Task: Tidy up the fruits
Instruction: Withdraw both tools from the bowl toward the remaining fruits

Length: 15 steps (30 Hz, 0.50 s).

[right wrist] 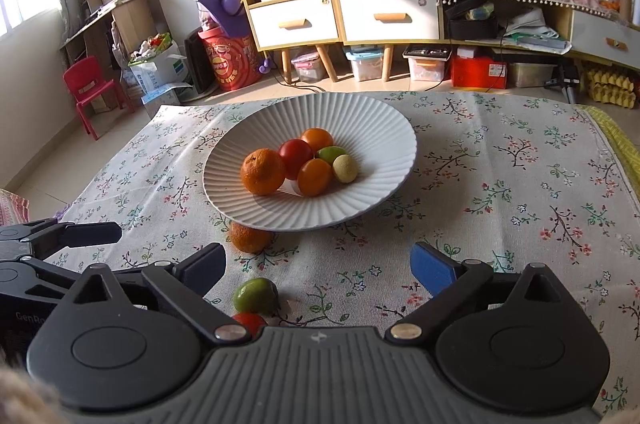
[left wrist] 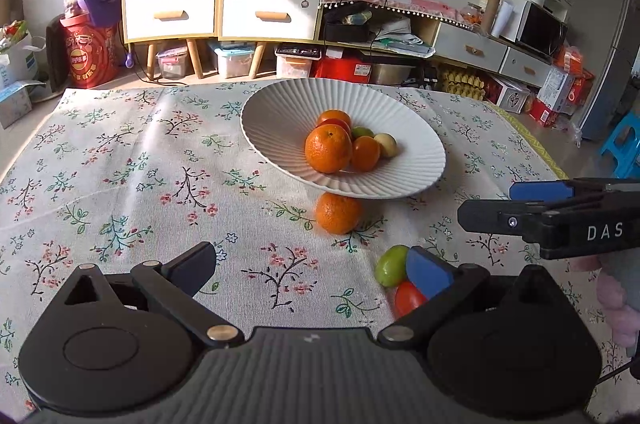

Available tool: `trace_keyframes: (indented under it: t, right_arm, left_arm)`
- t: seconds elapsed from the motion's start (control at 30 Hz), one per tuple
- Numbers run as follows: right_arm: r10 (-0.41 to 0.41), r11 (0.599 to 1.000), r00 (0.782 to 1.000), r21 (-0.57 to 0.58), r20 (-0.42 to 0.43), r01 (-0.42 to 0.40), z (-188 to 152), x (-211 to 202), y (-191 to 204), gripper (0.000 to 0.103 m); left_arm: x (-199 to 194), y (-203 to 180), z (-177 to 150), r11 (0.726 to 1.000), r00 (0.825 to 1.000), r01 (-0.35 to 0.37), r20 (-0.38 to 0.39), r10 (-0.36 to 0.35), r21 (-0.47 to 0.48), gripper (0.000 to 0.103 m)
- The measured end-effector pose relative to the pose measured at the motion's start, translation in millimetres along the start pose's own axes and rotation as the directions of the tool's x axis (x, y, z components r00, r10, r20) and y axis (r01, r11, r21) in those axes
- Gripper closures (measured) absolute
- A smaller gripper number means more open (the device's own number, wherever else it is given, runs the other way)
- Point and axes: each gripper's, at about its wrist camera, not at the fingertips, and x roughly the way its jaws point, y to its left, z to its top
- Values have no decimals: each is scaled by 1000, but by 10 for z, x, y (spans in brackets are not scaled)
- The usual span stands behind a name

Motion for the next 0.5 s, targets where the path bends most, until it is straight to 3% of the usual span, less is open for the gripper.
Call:
trace_keyframes:
  t: [0.5]
  right_arm:
    - [1, 1000, 1000, 5, -14, -1, -222, -84, -72, 3]
  left_arm:
    - [-12, 38, -297, 998, 1000, 4, -28, -3, 57, 4]
